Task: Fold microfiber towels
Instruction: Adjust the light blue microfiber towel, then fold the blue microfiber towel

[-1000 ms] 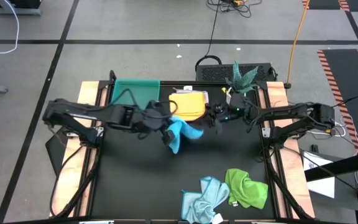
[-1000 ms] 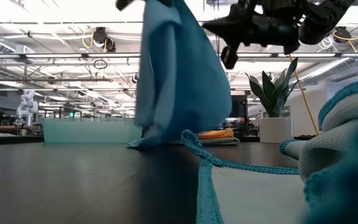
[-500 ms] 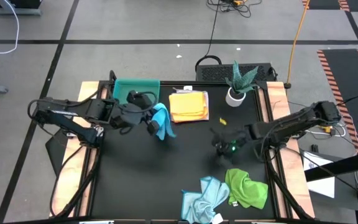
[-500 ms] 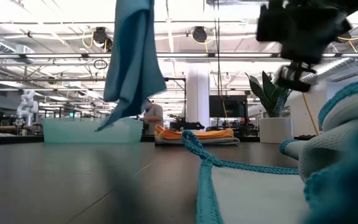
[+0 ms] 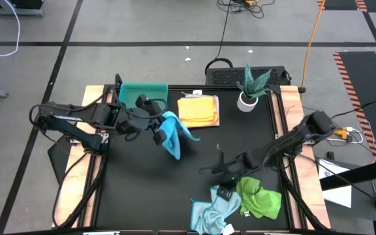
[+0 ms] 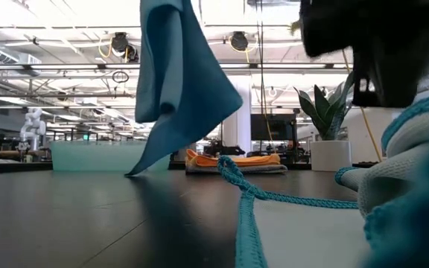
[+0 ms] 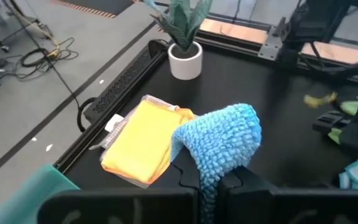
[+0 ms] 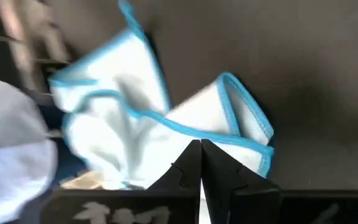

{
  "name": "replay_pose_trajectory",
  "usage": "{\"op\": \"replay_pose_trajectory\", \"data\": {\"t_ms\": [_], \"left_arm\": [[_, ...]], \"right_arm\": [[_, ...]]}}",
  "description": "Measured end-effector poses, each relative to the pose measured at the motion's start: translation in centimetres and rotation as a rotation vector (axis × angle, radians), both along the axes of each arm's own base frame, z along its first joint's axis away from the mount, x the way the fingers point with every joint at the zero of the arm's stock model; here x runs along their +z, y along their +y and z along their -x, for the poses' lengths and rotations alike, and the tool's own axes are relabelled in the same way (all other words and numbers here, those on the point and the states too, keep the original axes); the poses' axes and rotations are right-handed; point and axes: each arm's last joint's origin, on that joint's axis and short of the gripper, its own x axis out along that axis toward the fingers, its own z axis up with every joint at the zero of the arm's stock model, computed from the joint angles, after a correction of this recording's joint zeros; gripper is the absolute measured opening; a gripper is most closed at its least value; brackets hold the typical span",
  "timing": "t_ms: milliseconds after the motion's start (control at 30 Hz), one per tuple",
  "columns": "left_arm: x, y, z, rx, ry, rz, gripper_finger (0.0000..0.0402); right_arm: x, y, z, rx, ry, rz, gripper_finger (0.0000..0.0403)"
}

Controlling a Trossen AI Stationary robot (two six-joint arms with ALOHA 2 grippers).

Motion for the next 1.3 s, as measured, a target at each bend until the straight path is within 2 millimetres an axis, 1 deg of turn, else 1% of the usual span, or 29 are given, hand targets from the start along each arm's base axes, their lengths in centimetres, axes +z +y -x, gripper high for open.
{"op": "replay_pose_trajectory", "data": {"t_ms": [167, 267, 367, 433, 567, 633, 700, 767, 833, 900, 1000, 1067, 1133, 1300], "left_arm": [[0.0, -0.1, 0.0, -0.027, 0.015, -0.017, 0.0001], [0.0, -0.1, 0.0, -0.056, 0.024, -0.017, 0.0001], [-0.1, -0.2, -0.1, -0.085, 0.032, -0.011, 0.0001], [-0.1, -0.2, -0.1, -0.095, 0.033, -0.004, 0.0001], [-0.1, -0.3, -0.1, -0.106, 0.034, 0.003, 0.0001], [-0.1, -0.3, -0.1, -0.109, 0.033, 0.008, 0.0001], [-0.1, -0.3, -0.1, -0.121, 0.032, 0.023, 0.0001], [-0.1, -0.4, -0.1, -0.136, 0.028, 0.052, 0.0001], [-0.1, -0.5, -0.1, -0.154, 0.024, 0.083, 0.0001], [0.0, -0.6, 0.0, -0.160, 0.010, 0.105, 0.0001], [0.7, -0.7, 0.0, -0.161, -0.058, 0.116, 0.0001], [1.4, -0.5, 0.1, -0.173, -0.109, 0.099, 0.0001], [2.1, -0.2, 0.0, -0.175, -0.182, 0.077, 0.0001], [3.0, 0.9, 0.4, -0.133, -0.240, 0.061, 0.0001]], "right_arm": [[-2.6, 1.5, -1.6, -0.001, 0.100, 0.033, 0.0000], [-4.0, 1.7, -1.5, -0.026, 0.172, 0.052, 0.0000], [-4.5, 1.6, -0.4, -0.020, 0.289, 0.108, 0.0000], [-4.5, 1.2, 1.0, 0.007, 0.414, 0.173, 0.0000], [-3.5, -0.5, 3.9, 0.053, 0.627, 0.341, 0.0000], [-2.3, -1.3, 4.7, 0.049, 0.662, 0.383, 0.0000], [-0.8, -1.8, 4.9, 0.042, 0.618, 0.363, 0.0000], [0.6, -2.1, 4.9, 0.028, 0.522, 0.339, 0.0000], [2.3, -2.4, 4.6, -0.008, 0.354, 0.338, 0.0000], [4.1, -3.0, 4.3, -0.067, 0.175, 0.375, 0.0000], [5.9, -4.2, 3.3, -0.092, -0.047, 0.435, 0.0000], [6.4, -5.3, 2.4, -0.067, -0.129, 0.441, 0.0002], [6.4, -6.5, 1.5, -0.030, -0.169, 0.422, 0.0012], [5.7, -9.4, -1.3, 0.011, -0.282, 0.398, 0.0062]]}}
